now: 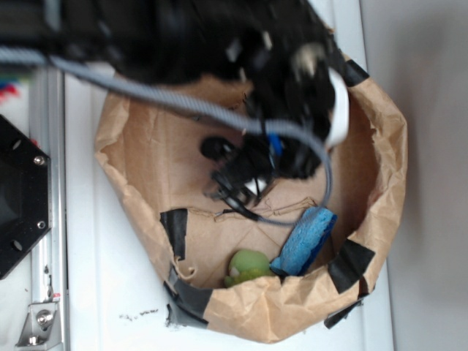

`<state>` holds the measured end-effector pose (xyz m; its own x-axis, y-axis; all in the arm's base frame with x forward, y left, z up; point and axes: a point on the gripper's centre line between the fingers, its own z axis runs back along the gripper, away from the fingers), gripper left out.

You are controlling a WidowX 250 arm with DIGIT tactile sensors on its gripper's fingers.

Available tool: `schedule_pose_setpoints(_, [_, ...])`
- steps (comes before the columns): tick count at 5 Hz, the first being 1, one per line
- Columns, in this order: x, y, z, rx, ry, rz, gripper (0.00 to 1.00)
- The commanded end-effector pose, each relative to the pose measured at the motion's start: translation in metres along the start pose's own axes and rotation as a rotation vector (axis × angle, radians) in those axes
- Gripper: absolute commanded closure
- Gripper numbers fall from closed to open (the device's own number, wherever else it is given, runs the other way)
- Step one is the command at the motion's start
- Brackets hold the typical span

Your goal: Grab the silver keys.

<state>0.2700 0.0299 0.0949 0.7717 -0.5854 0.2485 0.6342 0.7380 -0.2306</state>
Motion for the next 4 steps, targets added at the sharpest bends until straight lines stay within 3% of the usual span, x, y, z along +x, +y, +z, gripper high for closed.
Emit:
schedule_pose_setpoints(1, [0.005, -0.022, 0.074, 0.191, -0.183, 0.11, 1.0])
schedule_pose_setpoints(2, [0.01, -0.019, 0.056, 0.257, -0.126, 0.158, 1.0])
schedule_pose_setpoints(4, [0.012, -0.018, 0.039, 0.264, -0.097, 0.228, 1.0])
